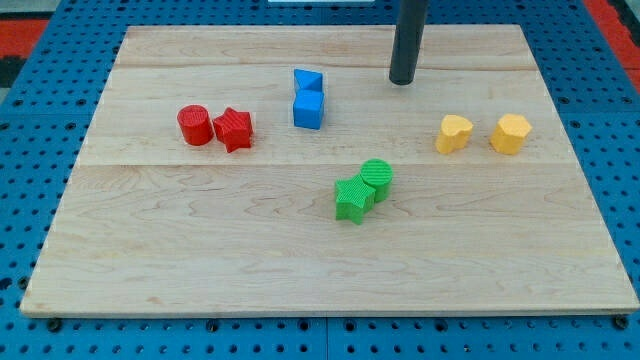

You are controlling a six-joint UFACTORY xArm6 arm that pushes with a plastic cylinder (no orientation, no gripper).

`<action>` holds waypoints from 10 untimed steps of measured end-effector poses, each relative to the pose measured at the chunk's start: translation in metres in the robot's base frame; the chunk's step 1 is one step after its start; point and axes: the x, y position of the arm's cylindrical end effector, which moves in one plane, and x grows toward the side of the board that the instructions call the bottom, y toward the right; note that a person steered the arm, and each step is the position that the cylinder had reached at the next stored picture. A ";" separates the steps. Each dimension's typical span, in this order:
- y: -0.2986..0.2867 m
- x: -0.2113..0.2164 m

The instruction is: Move your hand to the center right

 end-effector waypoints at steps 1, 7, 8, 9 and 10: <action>0.000 0.000; 0.016 -0.011; 0.016 -0.016; 0.056 -0.024; 0.155 0.005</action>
